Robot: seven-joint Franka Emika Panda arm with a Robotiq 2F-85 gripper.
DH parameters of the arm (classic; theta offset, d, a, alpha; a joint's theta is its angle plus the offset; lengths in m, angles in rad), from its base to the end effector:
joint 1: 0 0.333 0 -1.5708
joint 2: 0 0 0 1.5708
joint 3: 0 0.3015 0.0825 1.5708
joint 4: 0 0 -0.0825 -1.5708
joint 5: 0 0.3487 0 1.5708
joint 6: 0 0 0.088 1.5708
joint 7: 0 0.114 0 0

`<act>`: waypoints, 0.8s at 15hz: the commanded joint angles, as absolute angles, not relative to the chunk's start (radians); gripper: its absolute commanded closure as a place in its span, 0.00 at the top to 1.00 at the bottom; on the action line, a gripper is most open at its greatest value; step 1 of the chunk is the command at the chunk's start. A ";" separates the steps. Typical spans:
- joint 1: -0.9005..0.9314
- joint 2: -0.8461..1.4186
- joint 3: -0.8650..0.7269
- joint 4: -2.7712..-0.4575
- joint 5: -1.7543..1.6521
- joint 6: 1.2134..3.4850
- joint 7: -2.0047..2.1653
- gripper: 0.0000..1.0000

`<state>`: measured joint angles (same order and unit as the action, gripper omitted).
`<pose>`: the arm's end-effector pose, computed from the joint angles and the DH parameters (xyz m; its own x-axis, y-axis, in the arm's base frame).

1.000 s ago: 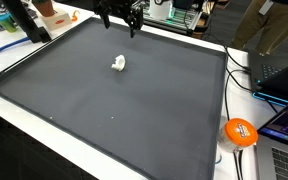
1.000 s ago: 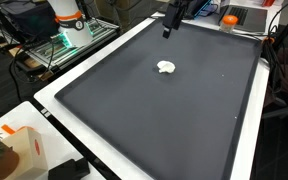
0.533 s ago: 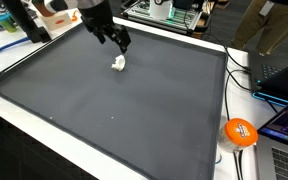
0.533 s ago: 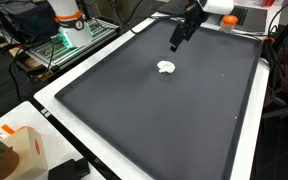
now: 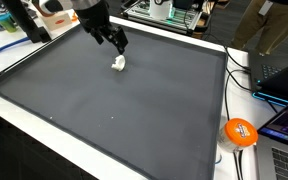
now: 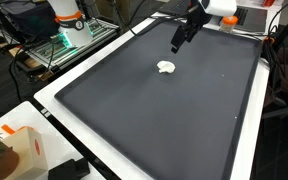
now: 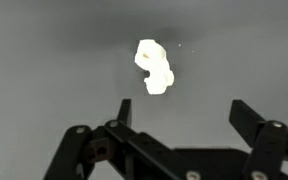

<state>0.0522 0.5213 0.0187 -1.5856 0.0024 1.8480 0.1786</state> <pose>0.6180 0.0427 0.3135 0.9609 -0.1105 -0.2539 -0.1052 -0.9939 0.0343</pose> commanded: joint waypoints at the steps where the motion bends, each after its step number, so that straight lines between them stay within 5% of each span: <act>1: 0.041 0.566 0.009 -1.516 0.023 1.760 0.164 1.00; 12: 0.021 0.804 0.006 -1.233 0.034 1.567 0.146 1.00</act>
